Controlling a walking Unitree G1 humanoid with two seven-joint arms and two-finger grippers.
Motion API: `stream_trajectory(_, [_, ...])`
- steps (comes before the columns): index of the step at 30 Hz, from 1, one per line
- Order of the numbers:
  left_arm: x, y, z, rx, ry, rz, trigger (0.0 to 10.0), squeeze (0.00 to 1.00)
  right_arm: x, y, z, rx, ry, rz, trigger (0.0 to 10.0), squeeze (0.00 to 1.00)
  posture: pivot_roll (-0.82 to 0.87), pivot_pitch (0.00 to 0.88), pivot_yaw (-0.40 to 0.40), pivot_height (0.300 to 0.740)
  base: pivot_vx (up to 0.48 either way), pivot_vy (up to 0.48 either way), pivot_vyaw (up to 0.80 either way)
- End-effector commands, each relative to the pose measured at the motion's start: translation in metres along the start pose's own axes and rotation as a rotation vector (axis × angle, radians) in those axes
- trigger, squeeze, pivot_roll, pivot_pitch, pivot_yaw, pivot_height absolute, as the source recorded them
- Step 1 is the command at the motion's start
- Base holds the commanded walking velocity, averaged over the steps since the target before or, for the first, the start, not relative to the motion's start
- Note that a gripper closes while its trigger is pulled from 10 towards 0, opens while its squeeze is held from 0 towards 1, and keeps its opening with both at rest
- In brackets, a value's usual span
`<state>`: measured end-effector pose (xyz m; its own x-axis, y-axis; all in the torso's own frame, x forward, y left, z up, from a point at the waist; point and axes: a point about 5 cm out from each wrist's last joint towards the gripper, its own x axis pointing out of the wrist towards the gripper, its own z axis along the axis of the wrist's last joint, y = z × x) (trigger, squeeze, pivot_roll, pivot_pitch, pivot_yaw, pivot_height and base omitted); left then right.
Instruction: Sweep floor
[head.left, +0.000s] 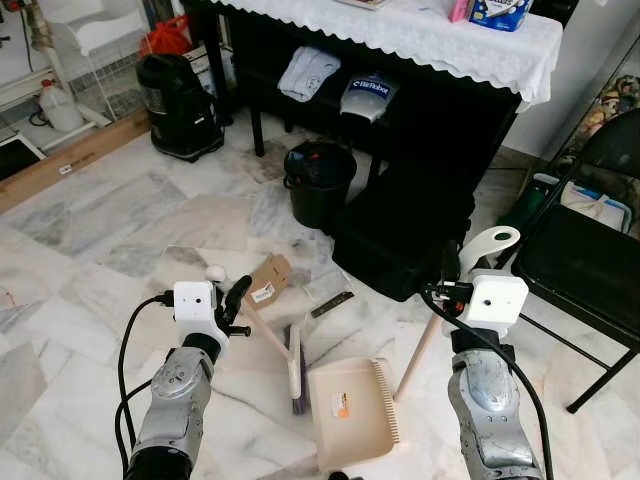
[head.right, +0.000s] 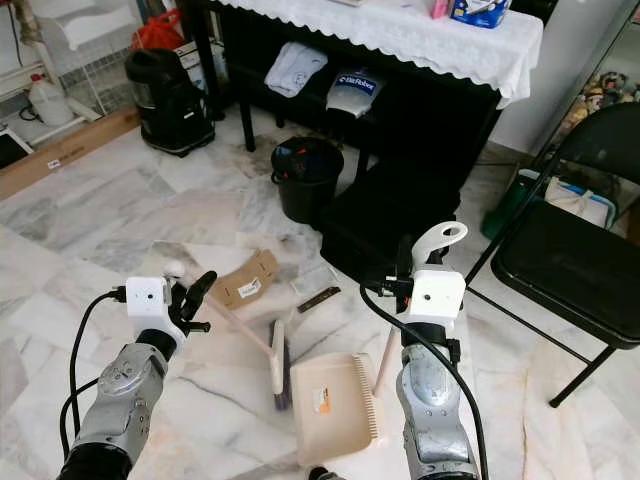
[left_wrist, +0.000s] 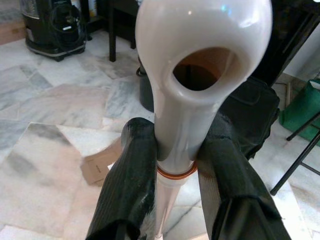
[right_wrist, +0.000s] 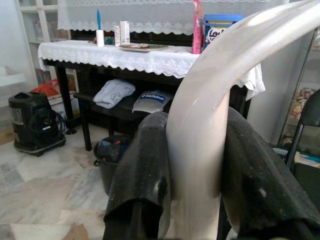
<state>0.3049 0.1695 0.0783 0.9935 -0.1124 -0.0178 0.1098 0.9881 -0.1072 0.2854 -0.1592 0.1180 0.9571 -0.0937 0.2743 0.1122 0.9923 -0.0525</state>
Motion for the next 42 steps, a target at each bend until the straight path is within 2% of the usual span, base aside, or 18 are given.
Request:
stream_trajectory(1, [0.0021, -0.0025, 0.0053, -0.012, -0.027, -0.006, 10.0, 0.0, 0.002, 0.0008, 0.0026, 0.002, -0.016, 0.001, 10.0, 0.0, -0.04, 0.107, -0.018, 0.74, 0.0, 0.0, -0.77])
stream_trajectory(4, [0.0024, -0.0027, 0.0068, -0.021, -0.036, -0.004, 10.0, 0.0, 0.0021, 0.0013, 0.002, -0.002, -0.013, 0.004, 10.0, 0.0, -0.04, 0.107, -0.018, 0.74, 0.0, 0.0, -0.77])
stream_trajectory(15, [0.0044, -0.0039, 0.0093, -0.025, -0.05, -0.011, 10.0, 0.0, 0.0029, 0.0036, 0.0026, -0.018, -0.035, 0.016, 10.0, 0.0, -0.04, 0.074, -0.01, 0.74, 0.0, 0.277, 0.0])
stream_trajectory(23, [0.0065, -0.006, 0.0107, -0.025, -0.055, -0.021, 10.0, 0.0, 0.0037, 0.0052, 0.0012, 0.016, -0.024, 0.014, 10.0, 0.0, -0.03, 0.063, -0.006, 0.74, 0.0, 0.308, -0.19])
stream_trajectory(27, [0.0066, -0.0062, 0.0111, -0.026, -0.057, -0.023, 10.0, 0.0, 0.004, 0.0054, 0.0019, 0.011, -0.033, 0.015, 10.0, 0.0, -0.03, 0.069, -0.007, 0.74, 0.0, 0.305, -0.67])
stream_trajectory(30, [0.0067, -0.0062, 0.0114, -0.022, -0.058, -0.026, 10.0, 0.0, 0.0037, 0.0056, 0.0022, -0.011, -0.038, 0.016, 10.0, 0.0, -0.03, 0.074, -0.007, 0.74, 0.0, 0.299, 0.0])
stream_trajectory(42, [0.0063, -0.0051, 0.0128, -0.019, -0.063, -0.022, 10.0, 0.01, 0.0038, 0.0061, 0.0017, 0.021, -0.037, 0.01, 10.0, 0.0, -0.02, 0.086, -0.008, 0.74, 0.0, 0.288, 0.0])
